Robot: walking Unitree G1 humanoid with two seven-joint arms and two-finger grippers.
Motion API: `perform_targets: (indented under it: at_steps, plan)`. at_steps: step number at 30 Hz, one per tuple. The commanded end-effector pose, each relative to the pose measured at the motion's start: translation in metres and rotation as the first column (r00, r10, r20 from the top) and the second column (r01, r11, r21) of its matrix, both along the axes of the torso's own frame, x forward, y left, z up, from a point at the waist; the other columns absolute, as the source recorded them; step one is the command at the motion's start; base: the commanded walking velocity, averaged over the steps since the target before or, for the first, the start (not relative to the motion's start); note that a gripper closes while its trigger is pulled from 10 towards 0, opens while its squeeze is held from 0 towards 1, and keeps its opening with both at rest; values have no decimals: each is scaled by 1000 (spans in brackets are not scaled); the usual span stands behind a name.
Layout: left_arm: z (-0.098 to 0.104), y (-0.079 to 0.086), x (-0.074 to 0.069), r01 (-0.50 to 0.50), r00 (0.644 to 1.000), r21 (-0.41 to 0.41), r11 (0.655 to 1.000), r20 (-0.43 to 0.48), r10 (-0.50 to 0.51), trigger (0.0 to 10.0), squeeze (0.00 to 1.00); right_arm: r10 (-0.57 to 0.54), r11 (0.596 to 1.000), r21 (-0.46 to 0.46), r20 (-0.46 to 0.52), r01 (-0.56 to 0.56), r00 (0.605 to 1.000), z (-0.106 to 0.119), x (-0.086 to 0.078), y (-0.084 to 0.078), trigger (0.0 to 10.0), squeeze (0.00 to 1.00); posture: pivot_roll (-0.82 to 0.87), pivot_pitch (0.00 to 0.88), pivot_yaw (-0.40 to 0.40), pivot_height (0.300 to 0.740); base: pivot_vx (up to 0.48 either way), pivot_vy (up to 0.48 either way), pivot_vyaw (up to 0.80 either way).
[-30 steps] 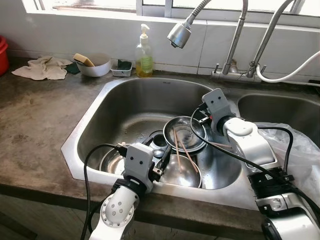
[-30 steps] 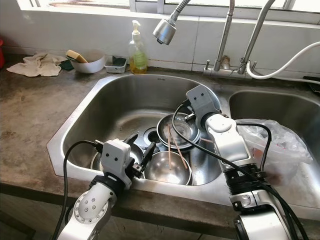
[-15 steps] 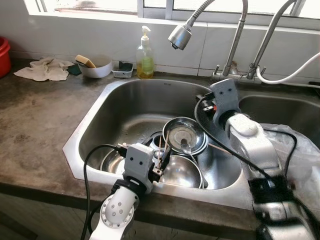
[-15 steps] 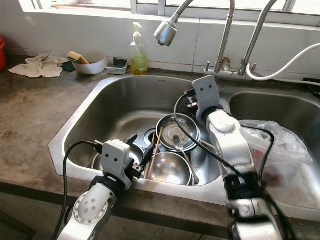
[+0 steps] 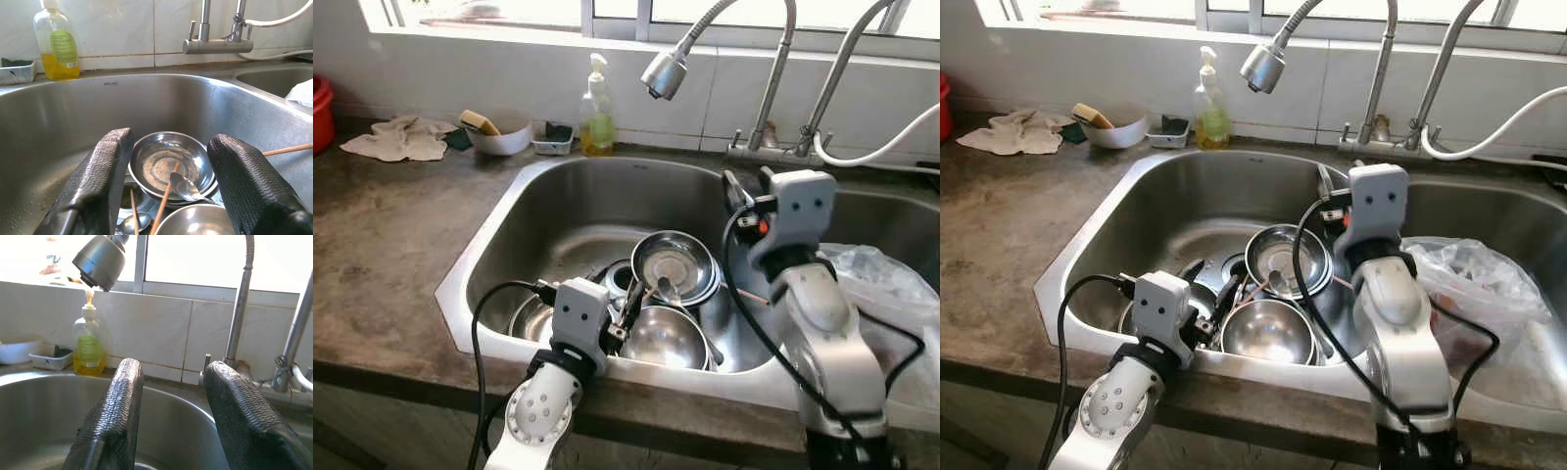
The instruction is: Kitchen organization
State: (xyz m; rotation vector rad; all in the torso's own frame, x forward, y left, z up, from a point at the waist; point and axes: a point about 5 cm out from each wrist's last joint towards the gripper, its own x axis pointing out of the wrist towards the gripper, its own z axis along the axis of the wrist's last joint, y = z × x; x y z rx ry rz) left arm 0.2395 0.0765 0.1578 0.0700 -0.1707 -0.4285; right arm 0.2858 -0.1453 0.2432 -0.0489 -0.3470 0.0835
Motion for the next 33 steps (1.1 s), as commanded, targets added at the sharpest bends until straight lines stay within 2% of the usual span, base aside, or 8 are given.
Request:
perform_targets:
  at_steps: [1,5,8,14,33]
  plan:
    - [7,0,0,-11,999,-7,1000,34,12,10000,0,-8,1000,8,30,8,1000,5,-5,0,10000,0,158,73,-35,740,0,0,0]
    - [11,2,0,-18,999,-14,1000,48,19,10000,0,-18,999,28,-11,18,1000,-8,-18,0,10000,0,155,60,-29,740,0,0,0]
    - [11,2,1,-18,998,-14,1000,52,19,10000,0,-22,999,31,-33,23,999,-15,-21,1,10000,0,151,52,-21,740,0,0,0]
    - [10,1,1,-9,999,-11,1000,50,10,10000,0,-26,999,38,-43,27,999,-17,-21,3,10000,0,151,48,-20,740,0,219,0]
    - [10,1,1,-6,999,-9,1000,48,6,10000,0,-21,999,40,-41,23,999,-16,-18,8,10000,0,154,55,-21,740,0,395,0]
